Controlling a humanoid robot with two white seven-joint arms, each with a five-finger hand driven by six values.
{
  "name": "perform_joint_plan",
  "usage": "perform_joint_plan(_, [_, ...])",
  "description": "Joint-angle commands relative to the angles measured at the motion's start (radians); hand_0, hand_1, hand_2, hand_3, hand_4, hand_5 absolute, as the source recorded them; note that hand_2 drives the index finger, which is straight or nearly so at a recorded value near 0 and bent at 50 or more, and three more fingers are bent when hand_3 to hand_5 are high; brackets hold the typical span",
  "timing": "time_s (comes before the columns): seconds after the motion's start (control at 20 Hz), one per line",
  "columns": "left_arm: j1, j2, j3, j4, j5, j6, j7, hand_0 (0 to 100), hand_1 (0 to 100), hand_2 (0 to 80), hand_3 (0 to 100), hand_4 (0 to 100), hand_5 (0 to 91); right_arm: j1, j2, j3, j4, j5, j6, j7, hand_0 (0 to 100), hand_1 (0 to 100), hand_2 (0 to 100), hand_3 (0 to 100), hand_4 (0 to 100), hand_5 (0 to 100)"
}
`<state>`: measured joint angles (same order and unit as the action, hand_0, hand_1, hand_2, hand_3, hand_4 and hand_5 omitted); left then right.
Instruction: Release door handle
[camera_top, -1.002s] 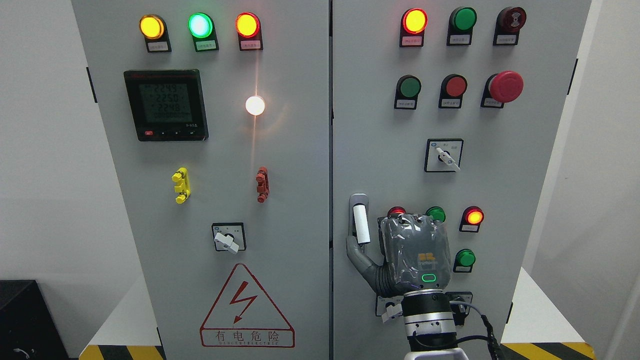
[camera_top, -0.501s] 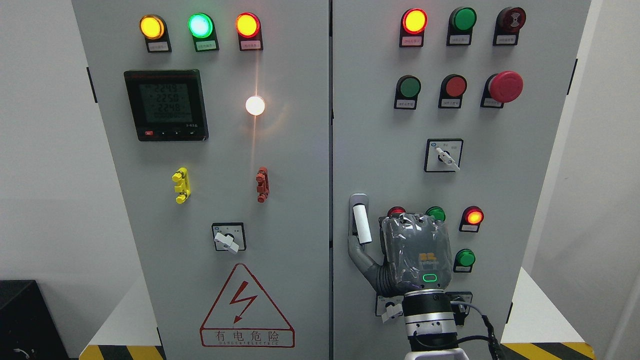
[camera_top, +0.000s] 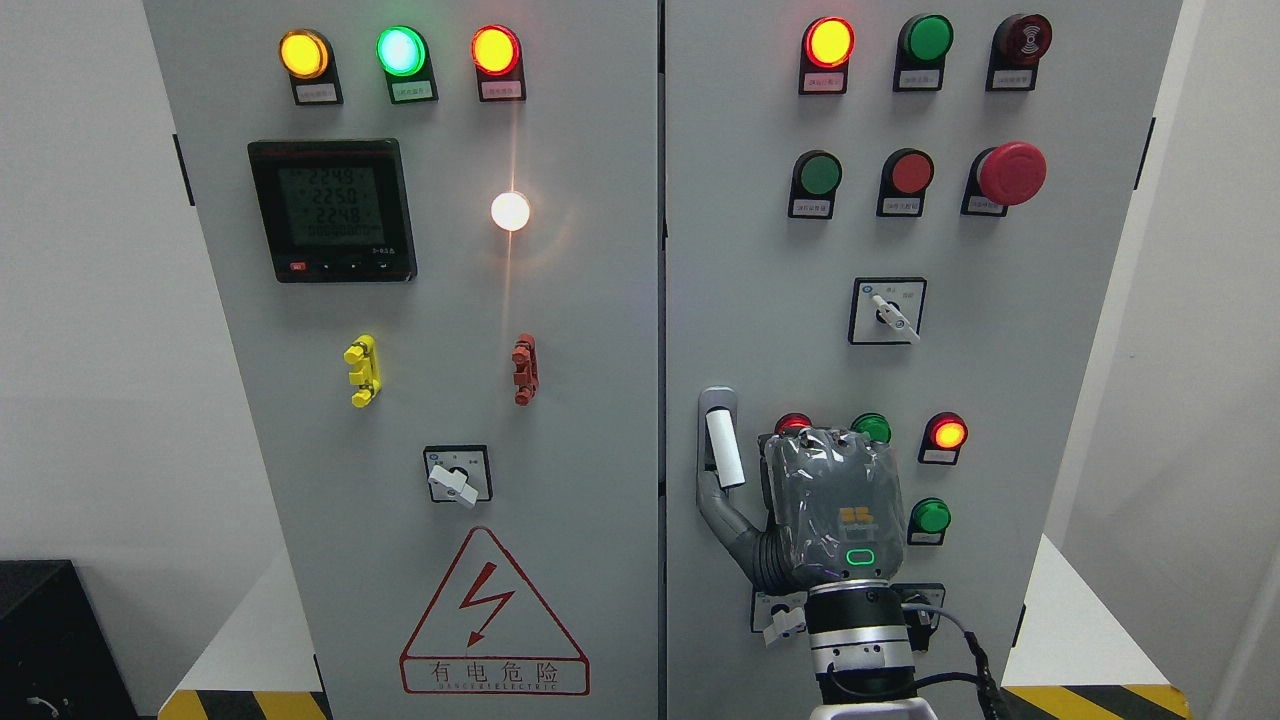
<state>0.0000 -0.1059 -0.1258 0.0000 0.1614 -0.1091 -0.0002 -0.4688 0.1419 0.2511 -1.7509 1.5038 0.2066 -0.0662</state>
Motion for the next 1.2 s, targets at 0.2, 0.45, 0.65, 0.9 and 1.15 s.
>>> perform_joint_plan(0.2, [-0.026, 0.000, 0.000, 0.029, 0.000, 0.000, 0.000, 12, 56, 0.0, 0, 0, 0.0, 0.002, 0.001, -0.006, -0.002, 0.001, -0.001, 0.000, 42, 39, 97, 100, 100, 100])
perform_joint_plan(0.45, [-0.026, 0.000, 0.000, 0.029, 0.000, 0.000, 0.000, 12, 56, 0.0, 0, 0, 0.0, 0.002, 0.001, -0.007, -0.002, 0.000, -0.001, 0.000, 42, 38, 97, 100, 100, 100])
perform_joint_plan(0.65, [-0.026, 0.000, 0.000, 0.029, 0.001, 0.000, 0.000, 12, 56, 0.0, 0, 0, 0.0, 0.002, 0.001, -0.007, -0.002, 0.001, -0.001, -0.001, 43, 39, 97, 100, 100, 100])
perform_joint_plan(0.9, [-0.026, 0.000, 0.000, 0.029, 0.000, 0.000, 0.000, 12, 56, 0.0, 0, 0, 0.0, 0.006, 0.001, -0.007, -0.004, 0.001, -0.001, -0.004, 43, 39, 97, 100, 100, 100])
perform_joint_plan(1.15, [-0.026, 0.000, 0.000, 0.029, 0.001, 0.000, 0.000, 12, 56, 0.0, 0, 0, 0.0, 0.013, 0.001, -0.010, -0.021, 0.001, -0.001, -0.004, 43, 39, 97, 100, 100, 100])
